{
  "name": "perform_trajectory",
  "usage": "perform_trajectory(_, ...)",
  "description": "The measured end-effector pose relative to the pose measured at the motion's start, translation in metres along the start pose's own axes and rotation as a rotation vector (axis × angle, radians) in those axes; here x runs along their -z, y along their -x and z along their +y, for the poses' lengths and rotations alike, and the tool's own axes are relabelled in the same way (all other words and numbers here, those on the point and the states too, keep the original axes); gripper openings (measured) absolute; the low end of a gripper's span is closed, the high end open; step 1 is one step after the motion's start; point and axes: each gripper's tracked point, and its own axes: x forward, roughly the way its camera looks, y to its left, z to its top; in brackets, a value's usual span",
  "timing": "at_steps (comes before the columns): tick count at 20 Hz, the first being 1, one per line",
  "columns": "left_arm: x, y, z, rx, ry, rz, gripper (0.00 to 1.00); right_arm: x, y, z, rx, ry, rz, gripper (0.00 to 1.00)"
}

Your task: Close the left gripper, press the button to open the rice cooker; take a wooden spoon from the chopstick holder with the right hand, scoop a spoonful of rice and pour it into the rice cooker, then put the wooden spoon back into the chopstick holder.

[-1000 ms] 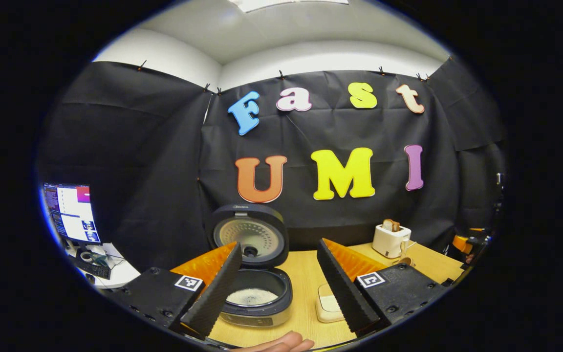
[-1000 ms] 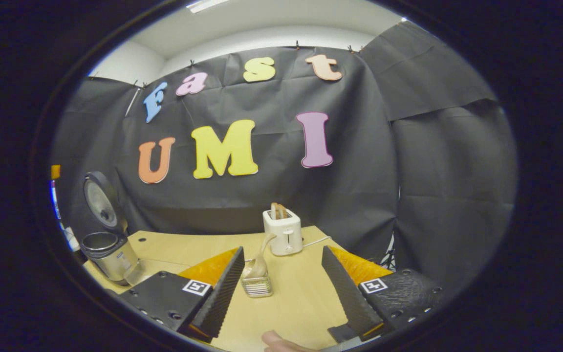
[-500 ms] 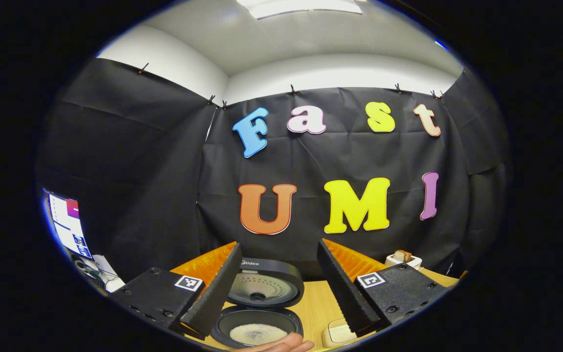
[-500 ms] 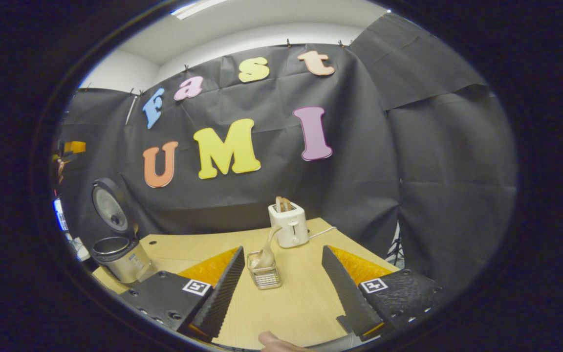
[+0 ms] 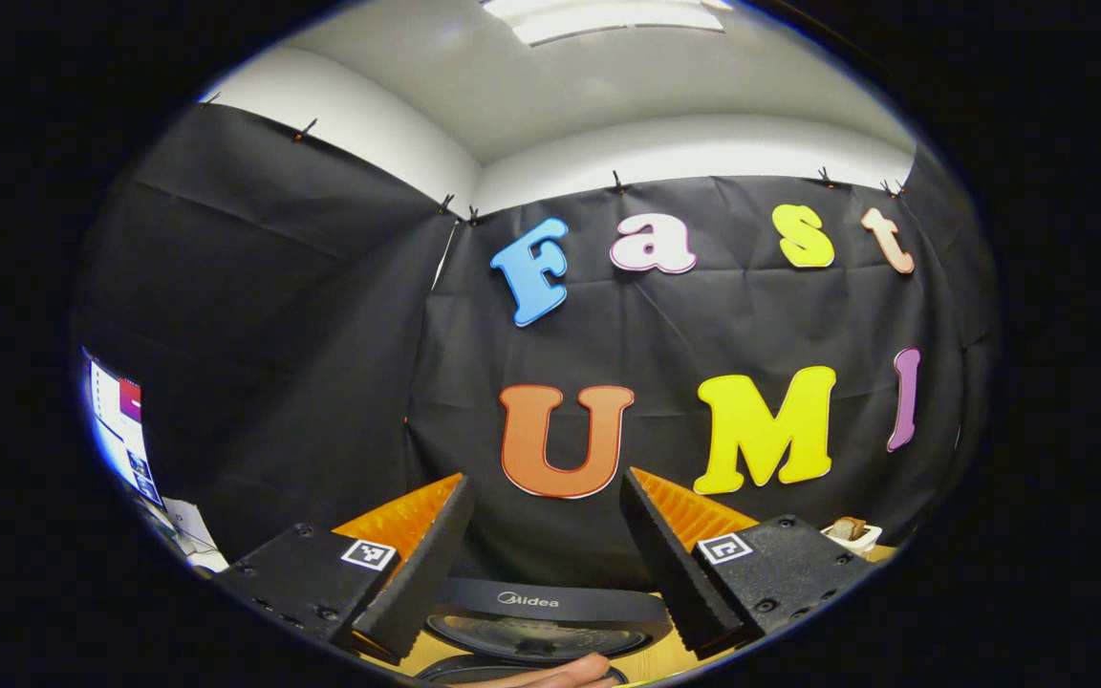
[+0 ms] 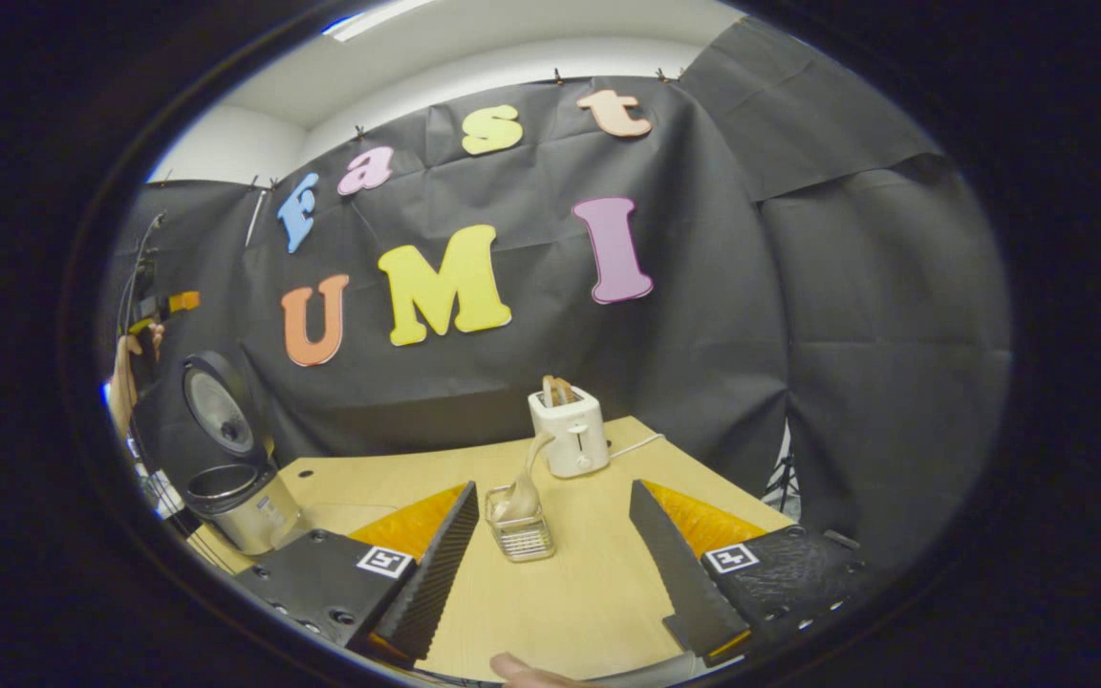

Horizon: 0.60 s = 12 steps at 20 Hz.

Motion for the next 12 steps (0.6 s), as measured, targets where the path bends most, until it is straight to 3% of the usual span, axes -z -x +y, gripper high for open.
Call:
perform_trajectory(2,-0.005,-0.017,0.006,-0.022,0.002,-0.055,0.98,0.000,-0.004,-0.002,0.006,-0.007,-0.004,0.95)
perform_trajectory(3,-0.006,-0.025,0.009,-0.030,0.008,-0.075,0.98,0.003,-0.004,-0.002,0.008,-0.005,0.001,0.89)
perform_trajectory(4,-0.004,-0.030,0.007,-0.025,0.022,-0.093,0.98,0.004,-0.004,0.000,0.002,-0.008,0.005,0.95)
perform_trajectory(6,0.003,-0.038,0.007,-0.036,0.009,-0.099,0.96,0.004,-0.005,0.002,-0.006,-0.007,0.010,0.89)
perform_trajectory(7,0.012,-0.042,0.008,-0.041,-0.021,-0.078,0.96,0.004,-0.005,0.001,-0.005,-0.008,0.009,0.95)
perform_trajectory(9,0.030,-0.044,0.010,-0.055,-0.088,-0.020,1.00,0.006,-0.008,0.003,-0.011,-0.012,0.018,0.95)
perform_trajectory(11,0.042,-0.044,0.008,-0.052,-0.136,0.023,0.96,0.010,-0.009,0.004,-0.023,-0.018,0.033,0.90)
perform_trajectory(12,0.047,-0.044,0.007,-0.046,-0.156,0.037,0.96,0.010,-0.009,0.004,-0.027,-0.023,0.038,0.95)
